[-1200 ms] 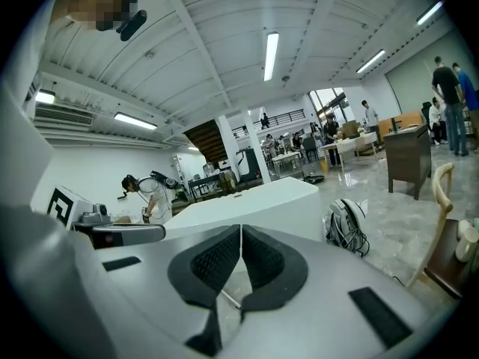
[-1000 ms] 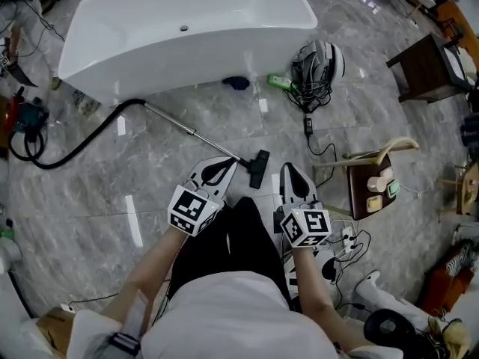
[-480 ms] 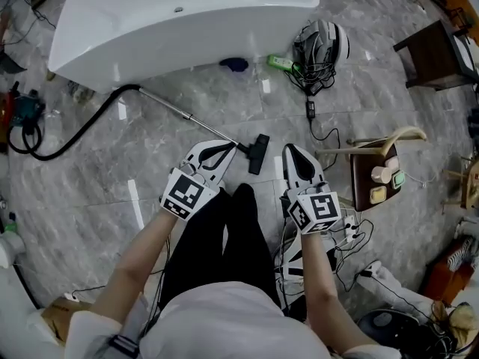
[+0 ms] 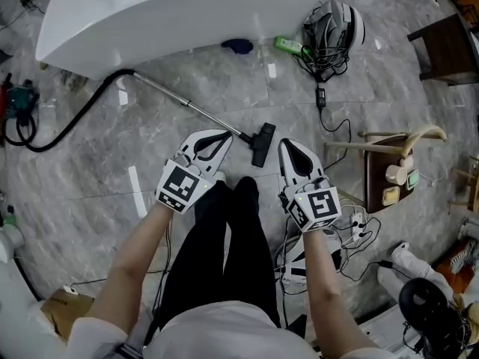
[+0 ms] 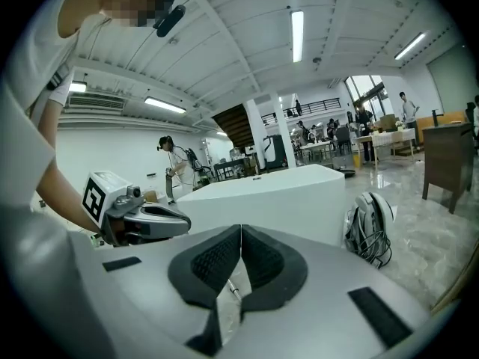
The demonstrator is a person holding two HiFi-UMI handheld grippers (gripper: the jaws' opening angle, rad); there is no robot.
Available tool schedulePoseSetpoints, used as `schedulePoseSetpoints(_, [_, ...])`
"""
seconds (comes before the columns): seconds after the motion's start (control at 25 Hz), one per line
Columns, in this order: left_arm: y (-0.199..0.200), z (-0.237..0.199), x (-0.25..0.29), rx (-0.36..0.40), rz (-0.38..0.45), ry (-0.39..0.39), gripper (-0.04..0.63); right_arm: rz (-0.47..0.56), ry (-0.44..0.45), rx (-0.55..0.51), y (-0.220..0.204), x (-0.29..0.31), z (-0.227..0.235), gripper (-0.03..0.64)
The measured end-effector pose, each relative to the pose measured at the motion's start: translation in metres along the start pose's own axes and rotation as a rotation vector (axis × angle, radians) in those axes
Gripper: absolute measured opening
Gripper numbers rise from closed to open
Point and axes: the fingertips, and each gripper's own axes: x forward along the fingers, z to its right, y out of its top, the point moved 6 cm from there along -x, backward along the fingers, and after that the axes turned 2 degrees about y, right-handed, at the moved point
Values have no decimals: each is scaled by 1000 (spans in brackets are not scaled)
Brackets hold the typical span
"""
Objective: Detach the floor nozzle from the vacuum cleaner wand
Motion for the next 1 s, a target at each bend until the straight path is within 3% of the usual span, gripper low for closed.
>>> schedulePoseSetpoints(0.2, [-50,-8,27,-26,-11,16,11,-5,10,17,-48,24,23,15])
schedulePoseSetpoints(0.72, [-207,-18,104,-33,-51,-29,11,-34,33,8,-195,87,75,17])
schedulePoseSetpoints(1.0, [-291,-15,144,31,-73,-93,11,-43,63,-33,-277,114,90,17])
